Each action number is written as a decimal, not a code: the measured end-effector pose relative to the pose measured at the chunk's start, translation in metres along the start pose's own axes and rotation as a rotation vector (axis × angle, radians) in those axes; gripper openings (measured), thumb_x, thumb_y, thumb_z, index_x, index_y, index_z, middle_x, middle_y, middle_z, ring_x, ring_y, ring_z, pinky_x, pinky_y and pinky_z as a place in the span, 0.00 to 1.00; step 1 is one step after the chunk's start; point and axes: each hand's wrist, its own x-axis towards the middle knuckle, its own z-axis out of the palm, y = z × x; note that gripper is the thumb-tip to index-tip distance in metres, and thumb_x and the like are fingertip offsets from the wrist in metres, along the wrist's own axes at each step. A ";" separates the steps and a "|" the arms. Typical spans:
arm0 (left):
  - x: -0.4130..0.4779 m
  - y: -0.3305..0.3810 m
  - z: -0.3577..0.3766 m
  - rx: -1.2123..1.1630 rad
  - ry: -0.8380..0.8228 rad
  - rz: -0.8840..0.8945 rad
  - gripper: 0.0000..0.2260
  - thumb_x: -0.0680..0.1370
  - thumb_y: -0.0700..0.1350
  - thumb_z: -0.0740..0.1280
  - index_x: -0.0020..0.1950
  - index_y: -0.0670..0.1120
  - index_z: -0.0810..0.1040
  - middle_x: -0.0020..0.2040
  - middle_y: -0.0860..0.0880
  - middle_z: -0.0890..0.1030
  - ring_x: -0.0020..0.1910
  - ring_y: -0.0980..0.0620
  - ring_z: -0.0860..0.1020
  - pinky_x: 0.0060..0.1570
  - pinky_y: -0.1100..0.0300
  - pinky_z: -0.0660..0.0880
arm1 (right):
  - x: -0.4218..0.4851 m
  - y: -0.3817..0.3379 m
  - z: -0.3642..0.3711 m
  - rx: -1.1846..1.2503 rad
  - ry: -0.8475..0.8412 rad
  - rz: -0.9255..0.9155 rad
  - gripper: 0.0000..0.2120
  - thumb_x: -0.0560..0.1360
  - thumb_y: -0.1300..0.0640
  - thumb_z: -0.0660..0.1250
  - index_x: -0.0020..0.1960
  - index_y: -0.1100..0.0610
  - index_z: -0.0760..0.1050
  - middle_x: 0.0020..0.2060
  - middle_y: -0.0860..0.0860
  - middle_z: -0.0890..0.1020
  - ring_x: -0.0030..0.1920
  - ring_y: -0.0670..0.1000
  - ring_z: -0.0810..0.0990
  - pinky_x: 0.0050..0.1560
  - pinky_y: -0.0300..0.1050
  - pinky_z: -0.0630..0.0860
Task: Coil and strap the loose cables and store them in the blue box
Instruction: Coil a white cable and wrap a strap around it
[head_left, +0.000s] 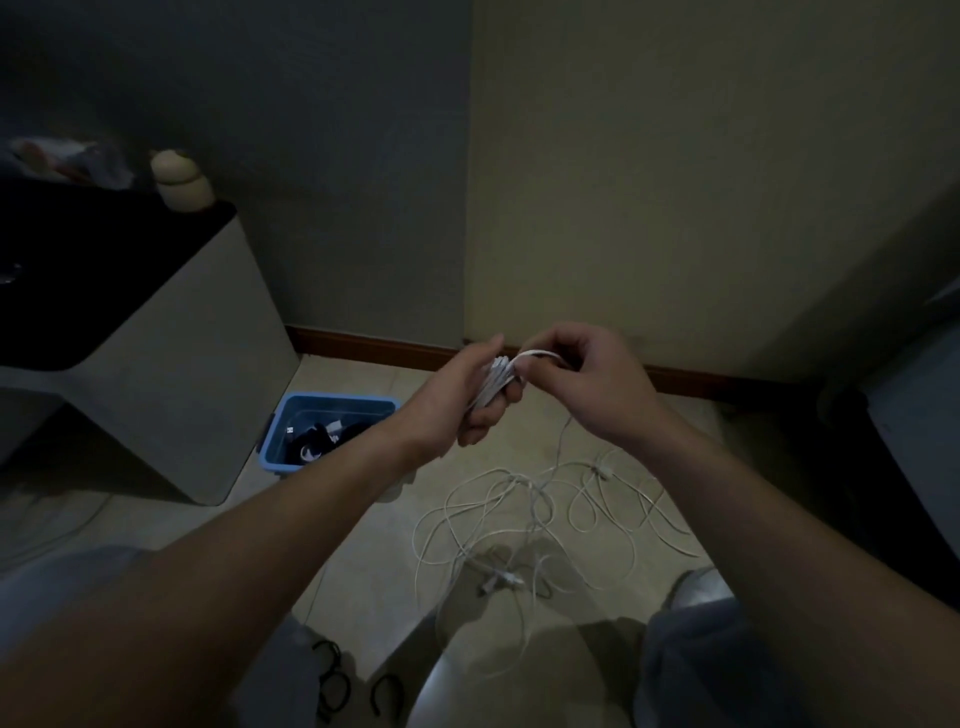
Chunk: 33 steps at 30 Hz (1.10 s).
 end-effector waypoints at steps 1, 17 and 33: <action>-0.001 0.003 0.001 0.015 0.020 -0.001 0.22 0.83 0.58 0.51 0.40 0.44 0.71 0.24 0.52 0.61 0.22 0.55 0.57 0.23 0.63 0.57 | 0.000 0.001 0.000 0.007 0.000 -0.001 0.02 0.75 0.62 0.73 0.43 0.59 0.82 0.37 0.55 0.84 0.39 0.48 0.81 0.43 0.45 0.75; -0.009 0.029 -0.018 -0.754 -0.118 -0.071 0.15 0.81 0.52 0.57 0.36 0.49 0.71 0.25 0.54 0.53 0.21 0.56 0.51 0.25 0.64 0.58 | 0.005 0.022 0.004 0.125 -0.235 0.336 0.21 0.83 0.42 0.59 0.38 0.55 0.70 0.30 0.52 0.72 0.32 0.50 0.73 0.42 0.48 0.73; 0.003 0.019 -0.038 -0.753 0.434 0.089 0.23 0.78 0.61 0.63 0.58 0.41 0.72 0.40 0.47 0.75 0.36 0.52 0.74 0.39 0.59 0.73 | -0.004 0.004 0.023 -0.105 -0.439 0.267 0.17 0.81 0.61 0.62 0.65 0.48 0.77 0.35 0.50 0.79 0.29 0.45 0.73 0.34 0.40 0.71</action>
